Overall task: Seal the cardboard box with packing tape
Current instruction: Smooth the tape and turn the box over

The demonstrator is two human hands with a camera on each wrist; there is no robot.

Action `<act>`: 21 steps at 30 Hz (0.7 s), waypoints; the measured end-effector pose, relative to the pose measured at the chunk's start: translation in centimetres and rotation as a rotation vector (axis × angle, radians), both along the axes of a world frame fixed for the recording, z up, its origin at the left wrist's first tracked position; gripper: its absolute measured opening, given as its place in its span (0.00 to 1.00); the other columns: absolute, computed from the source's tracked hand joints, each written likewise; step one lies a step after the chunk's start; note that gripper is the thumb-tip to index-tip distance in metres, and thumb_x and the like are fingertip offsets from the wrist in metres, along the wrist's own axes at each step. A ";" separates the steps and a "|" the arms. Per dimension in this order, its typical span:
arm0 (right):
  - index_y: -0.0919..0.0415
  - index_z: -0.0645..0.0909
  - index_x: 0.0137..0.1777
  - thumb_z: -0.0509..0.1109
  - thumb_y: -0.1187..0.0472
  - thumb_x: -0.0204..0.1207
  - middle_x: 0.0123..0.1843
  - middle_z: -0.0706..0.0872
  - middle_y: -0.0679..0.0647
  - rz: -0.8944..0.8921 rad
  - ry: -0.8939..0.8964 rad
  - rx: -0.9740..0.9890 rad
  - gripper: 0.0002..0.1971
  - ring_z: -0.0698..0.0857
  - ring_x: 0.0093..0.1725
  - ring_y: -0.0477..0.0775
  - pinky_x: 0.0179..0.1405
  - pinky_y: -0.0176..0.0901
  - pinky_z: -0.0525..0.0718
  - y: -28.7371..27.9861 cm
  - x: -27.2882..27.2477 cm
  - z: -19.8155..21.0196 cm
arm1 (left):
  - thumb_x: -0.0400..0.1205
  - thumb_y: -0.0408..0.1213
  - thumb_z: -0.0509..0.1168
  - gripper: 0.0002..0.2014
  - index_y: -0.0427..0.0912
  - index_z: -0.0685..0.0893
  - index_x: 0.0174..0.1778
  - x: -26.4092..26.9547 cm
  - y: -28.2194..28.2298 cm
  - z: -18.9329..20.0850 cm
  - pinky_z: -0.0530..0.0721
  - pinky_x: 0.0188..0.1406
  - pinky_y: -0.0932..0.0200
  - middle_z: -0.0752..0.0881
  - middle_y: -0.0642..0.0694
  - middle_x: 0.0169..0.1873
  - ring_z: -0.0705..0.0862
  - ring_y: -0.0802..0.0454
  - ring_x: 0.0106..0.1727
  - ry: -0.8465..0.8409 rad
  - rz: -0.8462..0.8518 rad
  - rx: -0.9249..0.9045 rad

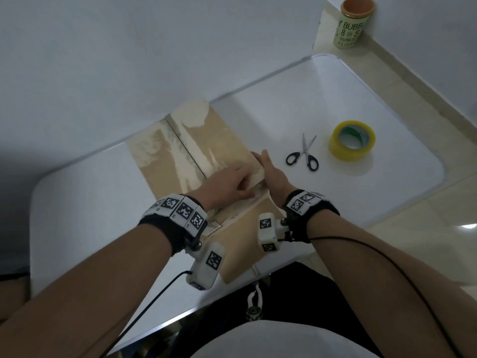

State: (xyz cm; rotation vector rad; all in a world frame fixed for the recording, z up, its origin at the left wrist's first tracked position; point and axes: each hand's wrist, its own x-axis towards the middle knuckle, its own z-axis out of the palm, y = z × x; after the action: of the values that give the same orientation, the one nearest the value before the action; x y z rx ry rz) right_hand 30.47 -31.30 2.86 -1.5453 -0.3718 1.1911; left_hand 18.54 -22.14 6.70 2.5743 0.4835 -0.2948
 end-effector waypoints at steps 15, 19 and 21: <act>0.51 0.59 0.82 0.54 0.42 0.84 0.35 0.81 0.53 0.433 -0.591 -0.187 0.29 0.80 0.37 0.51 0.39 0.39 0.75 -2.8 0.3 0.2 | 0.76 0.43 0.72 0.12 0.43 0.75 0.38 -0.6 -0.3 0.7 0.72 0.36 0.59 0.76 0.51 0.38 0.73 0.56 0.35 -0.024 0.080 -0.109; 0.53 0.79 0.71 0.38 0.32 0.81 0.66 0.85 0.56 0.666 -0.462 -0.271 0.37 0.82 0.62 0.55 0.69 0.51 0.72 -2.3 1.0 2.5 | 0.83 0.45 0.64 0.11 0.42 0.81 0.55 -0.8 1.6 2.6 0.76 0.51 0.58 0.82 0.46 0.52 0.81 0.51 0.52 -0.121 0.446 -0.063; 0.51 0.86 0.62 0.34 0.29 0.77 0.66 0.85 0.53 0.741 -0.421 -0.289 0.43 0.84 0.61 0.53 0.70 0.52 0.75 -1.6 0.9 3.1 | 0.82 0.50 0.63 0.25 0.41 0.73 0.72 -0.8 2.6 2.9 0.68 0.71 0.44 0.71 0.38 0.72 0.70 0.38 0.74 -0.027 0.678 0.082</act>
State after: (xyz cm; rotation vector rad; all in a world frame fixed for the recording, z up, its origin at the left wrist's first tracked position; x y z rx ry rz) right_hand 31.33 -32.93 5.97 -1.9941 -1.1687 1.5114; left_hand 17.77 -19.53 9.59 2.3125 1.3243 0.0017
